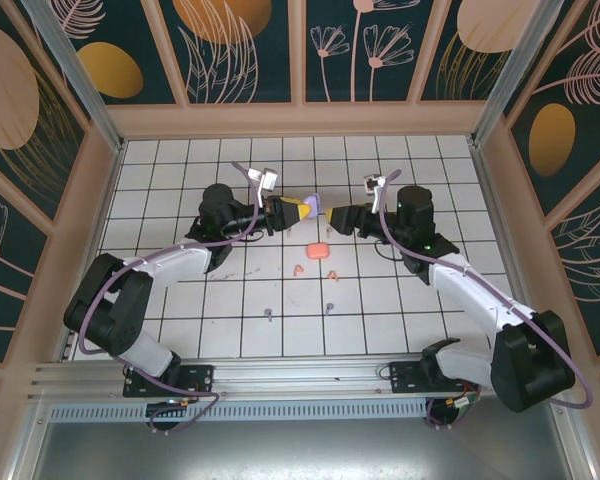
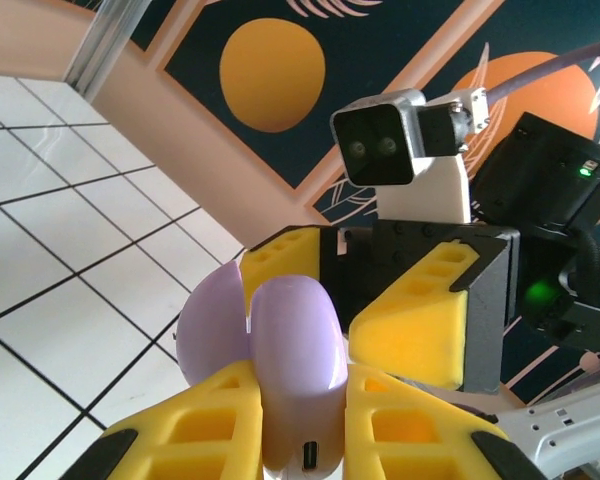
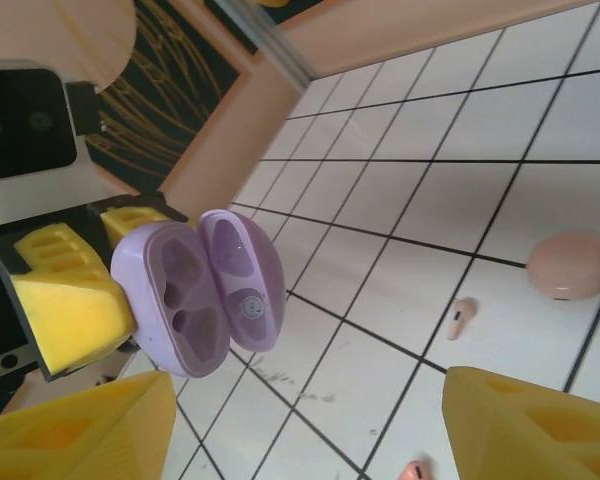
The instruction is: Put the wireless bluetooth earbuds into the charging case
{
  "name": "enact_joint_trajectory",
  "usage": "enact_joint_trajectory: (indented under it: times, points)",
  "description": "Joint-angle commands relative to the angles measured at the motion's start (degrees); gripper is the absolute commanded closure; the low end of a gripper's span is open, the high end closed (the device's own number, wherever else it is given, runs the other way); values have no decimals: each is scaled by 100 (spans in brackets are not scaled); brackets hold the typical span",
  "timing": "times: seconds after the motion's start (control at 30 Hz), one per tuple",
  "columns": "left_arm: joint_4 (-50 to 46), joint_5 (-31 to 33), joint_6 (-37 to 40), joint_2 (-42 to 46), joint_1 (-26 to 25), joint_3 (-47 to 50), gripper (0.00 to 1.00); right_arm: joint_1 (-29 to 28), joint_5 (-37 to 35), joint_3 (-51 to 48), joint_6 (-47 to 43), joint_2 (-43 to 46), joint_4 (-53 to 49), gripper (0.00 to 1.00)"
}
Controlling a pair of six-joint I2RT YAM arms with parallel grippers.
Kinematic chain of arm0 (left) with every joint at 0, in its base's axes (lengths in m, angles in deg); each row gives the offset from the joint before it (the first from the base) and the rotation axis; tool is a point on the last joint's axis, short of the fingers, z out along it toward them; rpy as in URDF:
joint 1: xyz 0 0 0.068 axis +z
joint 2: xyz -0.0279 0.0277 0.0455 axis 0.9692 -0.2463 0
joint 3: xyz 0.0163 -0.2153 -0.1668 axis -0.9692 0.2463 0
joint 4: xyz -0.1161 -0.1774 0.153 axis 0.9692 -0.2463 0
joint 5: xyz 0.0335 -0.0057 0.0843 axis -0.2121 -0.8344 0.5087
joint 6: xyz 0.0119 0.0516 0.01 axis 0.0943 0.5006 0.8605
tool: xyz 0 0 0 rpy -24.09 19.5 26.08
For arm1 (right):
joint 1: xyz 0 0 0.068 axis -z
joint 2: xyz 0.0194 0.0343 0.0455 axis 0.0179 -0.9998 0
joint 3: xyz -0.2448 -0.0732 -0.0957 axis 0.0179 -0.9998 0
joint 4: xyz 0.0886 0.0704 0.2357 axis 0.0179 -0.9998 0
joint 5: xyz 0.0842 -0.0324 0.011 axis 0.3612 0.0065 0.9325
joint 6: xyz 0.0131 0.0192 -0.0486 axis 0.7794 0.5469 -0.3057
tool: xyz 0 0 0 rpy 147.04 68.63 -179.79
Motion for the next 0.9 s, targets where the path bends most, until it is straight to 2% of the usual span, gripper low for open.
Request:
enact_joint_trajectory:
  times: [0.0,0.27,0.63,0.87]
  points:
    - [606,-257,-271,23,-45,20,100,14,513,273,92,-130,268,33]
    - [651,-306,-337,13,-106,-19,100,23,515,410,170,-316,413,42]
    - [626,-285,-313,16,-155,-45,100,9,550,546,232,-560,479,46]
    - [584,-255,-297,-31,-177,-112,100,-33,602,497,232,-598,505,55]
